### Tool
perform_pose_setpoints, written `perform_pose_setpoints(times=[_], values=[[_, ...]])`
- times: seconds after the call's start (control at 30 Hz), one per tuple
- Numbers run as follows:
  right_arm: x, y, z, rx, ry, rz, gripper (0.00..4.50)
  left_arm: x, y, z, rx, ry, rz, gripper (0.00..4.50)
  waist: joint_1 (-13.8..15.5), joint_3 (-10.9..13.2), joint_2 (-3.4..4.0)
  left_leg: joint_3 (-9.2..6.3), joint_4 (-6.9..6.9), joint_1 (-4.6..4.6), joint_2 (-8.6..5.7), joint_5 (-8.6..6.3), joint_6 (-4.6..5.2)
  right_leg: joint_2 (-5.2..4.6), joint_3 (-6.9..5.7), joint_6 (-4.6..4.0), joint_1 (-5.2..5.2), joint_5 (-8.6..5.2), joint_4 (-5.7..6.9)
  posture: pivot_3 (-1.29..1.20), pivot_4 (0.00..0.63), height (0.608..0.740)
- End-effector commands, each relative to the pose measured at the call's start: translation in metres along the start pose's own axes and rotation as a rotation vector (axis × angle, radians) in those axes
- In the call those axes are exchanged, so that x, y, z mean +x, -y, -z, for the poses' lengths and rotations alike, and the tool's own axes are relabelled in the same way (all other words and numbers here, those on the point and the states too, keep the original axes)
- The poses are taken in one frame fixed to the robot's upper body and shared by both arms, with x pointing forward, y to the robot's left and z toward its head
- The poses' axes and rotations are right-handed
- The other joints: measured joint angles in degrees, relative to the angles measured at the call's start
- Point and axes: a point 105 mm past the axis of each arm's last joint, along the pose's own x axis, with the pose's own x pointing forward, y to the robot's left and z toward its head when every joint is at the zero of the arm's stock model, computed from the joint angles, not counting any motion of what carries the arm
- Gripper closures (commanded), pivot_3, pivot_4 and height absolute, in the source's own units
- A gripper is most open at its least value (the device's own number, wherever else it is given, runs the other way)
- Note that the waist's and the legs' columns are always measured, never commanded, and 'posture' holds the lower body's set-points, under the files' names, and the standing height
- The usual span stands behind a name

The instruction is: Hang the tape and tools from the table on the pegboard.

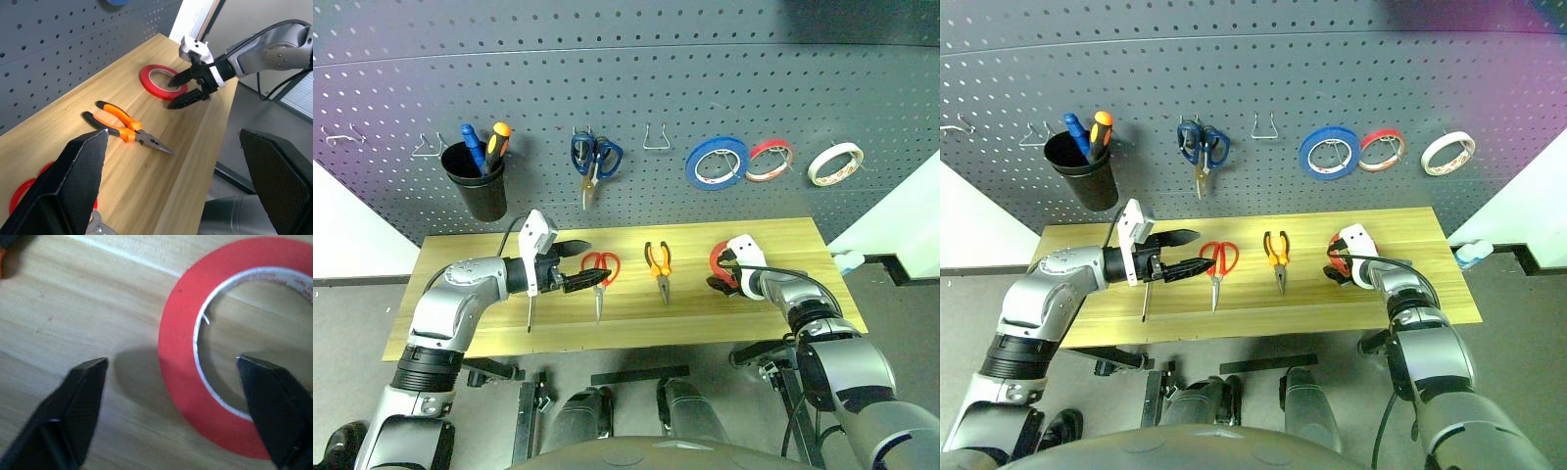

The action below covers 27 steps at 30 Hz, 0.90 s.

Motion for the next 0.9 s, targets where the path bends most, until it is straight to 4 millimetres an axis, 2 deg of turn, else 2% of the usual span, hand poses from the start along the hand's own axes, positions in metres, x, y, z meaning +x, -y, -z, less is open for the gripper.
perform_pose_setpoints(times=[0.03, 0.23, 0.27, 0.67, 0.9], values=[[-0.004, 0.007, -0.011, -0.007, 0.028, 0.015, 1.58, -0.005, 0.002, -0.011, 0.036, 0.028, 0.002, 0.00, -0.02, 0.02, -0.01, 0.00, 0.00, 0.00, 0.00, 0.00, 0.00, 0.00, 0.00, 0.00, 0.00, 0.00, 0.00, -0.03, 0.205, 0.740], [-0.003, 0.004, -0.013, -0.014, 0.032, 0.002, 3.69, -0.008, 0.002, -0.014, 0.038, 0.028, -0.003, 0.00, 0.00, 0.07, -0.03, 0.00, 0.00, 0.00, 0.00, -0.01, -0.01, 0.00, 0.00, 0.00, 0.00, 0.00, 0.00, -0.02, 0.207, 0.740], [-0.003, 0.004, -0.014, -0.020, 0.037, 0.000, 3.84, -0.008, 0.002, -0.015, 0.036, 0.030, -0.004, 0.00, 0.01, 0.09, -0.04, 0.00, 0.00, 0.00, 0.00, -0.01, -0.01, 0.00, 0.00, 0.00, 0.00, 0.00, 0.00, -0.03, 0.208, 0.740], [-0.005, 0.007, -0.018, -0.019, 0.065, 0.008, 3.84, -0.008, -0.001, -0.015, 0.034, 0.035, -0.012, 0.00, 0.01, 0.29, -0.06, 0.00, -0.01, 0.00, 0.00, -0.06, -0.10, 0.00, 0.00, 0.00, -0.01, 0.00, -0.01, -0.03, 0.204, 0.740], [-0.010, 0.007, -0.029, 0.104, 0.186, -0.032, 3.84, -0.009, -0.002, -0.016, 0.032, 0.048, -0.019, 0.00, 0.06, 0.31, -0.06, 0.00, -0.02, -0.01, 0.00, -0.06, -0.11, 0.00, -0.01, 0.02, -0.01, 0.01, -0.02, -0.03, 0.194, 0.740]])
